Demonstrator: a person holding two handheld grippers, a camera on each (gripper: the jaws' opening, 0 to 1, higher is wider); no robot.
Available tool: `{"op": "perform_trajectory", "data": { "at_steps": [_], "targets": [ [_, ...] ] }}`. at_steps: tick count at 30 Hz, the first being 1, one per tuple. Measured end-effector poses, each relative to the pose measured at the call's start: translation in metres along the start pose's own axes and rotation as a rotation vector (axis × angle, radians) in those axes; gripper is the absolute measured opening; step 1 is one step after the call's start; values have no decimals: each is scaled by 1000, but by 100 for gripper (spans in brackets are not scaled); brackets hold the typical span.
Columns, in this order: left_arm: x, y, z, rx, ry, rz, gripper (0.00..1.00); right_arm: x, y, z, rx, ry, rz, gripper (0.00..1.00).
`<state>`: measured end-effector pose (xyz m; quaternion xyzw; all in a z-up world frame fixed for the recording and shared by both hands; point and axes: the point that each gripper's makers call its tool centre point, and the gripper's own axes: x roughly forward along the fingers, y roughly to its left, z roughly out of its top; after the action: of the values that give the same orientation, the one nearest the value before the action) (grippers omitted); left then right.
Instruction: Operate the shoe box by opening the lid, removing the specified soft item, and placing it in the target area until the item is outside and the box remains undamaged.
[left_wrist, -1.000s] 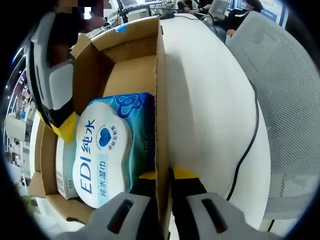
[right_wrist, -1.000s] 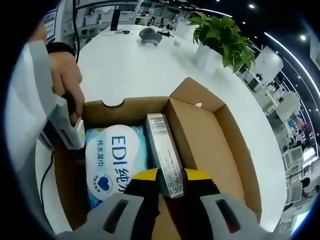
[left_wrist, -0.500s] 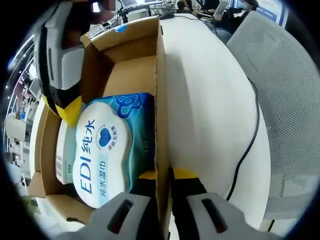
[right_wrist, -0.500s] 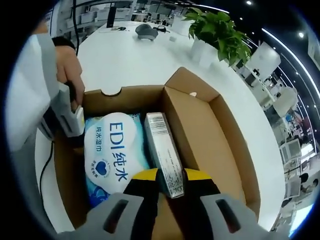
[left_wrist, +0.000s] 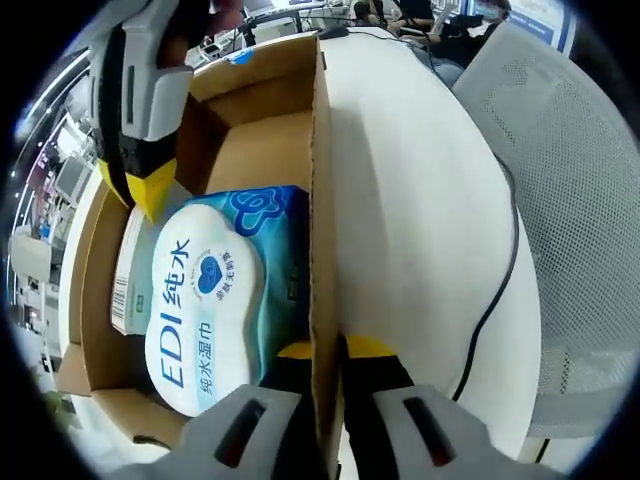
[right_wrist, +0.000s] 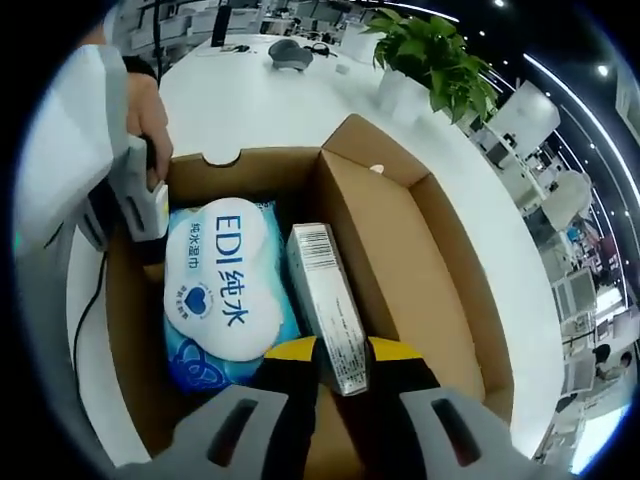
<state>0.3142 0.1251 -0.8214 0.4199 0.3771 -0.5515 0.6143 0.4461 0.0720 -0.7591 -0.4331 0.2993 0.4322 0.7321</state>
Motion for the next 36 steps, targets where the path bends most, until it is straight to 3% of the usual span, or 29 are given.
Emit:
{"op": "perform_trajectory", "data": {
  "at_steps": [14,19,23,31,33,36],
  "targets": [
    [-1,-1,-1,1,-1,2,2,-10,-4,-26,17,22,-17,14],
    [-1,-1,-1,2,-1,2,2,-17,-5,-36,102,32,-8,13],
    [-1,-1,-1,4,-1,2,2,-22,-2,-37,279,-9,20,11],
    [-1,-1,-1,7,-2,3,2,-25,-1,-44,261,20,-3,11],
    [-1,-1,-1,7,-2,3,2,-26,-3,-47,211,54,5,11],
    [-1,-1,-1,6,-2,3,2,-27,-5,-50,232,64,12,11]
  ]
}}
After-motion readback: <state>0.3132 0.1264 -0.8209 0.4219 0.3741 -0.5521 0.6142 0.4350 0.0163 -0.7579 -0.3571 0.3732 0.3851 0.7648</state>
